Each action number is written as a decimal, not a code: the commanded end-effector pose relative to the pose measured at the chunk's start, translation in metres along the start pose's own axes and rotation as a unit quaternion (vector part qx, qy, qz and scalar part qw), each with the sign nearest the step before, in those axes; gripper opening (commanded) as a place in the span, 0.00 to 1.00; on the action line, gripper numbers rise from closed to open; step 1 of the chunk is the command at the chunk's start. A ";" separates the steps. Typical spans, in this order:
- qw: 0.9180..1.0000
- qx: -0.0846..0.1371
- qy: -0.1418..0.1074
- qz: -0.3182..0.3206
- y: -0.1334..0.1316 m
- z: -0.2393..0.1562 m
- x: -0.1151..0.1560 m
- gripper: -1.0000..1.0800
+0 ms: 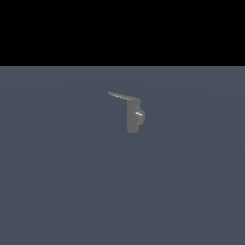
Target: Turn on the faucet by rotating a designated handle.
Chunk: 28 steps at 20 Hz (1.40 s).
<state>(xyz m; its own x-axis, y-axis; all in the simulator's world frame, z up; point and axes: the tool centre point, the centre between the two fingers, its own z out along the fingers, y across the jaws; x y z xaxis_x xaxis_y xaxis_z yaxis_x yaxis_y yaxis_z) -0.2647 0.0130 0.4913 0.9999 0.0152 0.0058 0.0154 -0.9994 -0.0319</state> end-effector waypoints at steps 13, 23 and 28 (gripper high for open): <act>0.999 0.000 0.000 0.038 -0.016 0.015 0.014 0.00; 0.992 -0.001 0.001 0.129 -0.050 0.052 0.053 0.00; 0.983 -0.001 0.002 0.182 -0.066 0.074 0.079 0.00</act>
<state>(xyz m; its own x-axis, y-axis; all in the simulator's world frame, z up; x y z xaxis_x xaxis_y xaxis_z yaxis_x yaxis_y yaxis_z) -0.1943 0.0774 0.4263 0.9500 -0.3121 -0.0018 -0.3120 -0.9496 -0.0303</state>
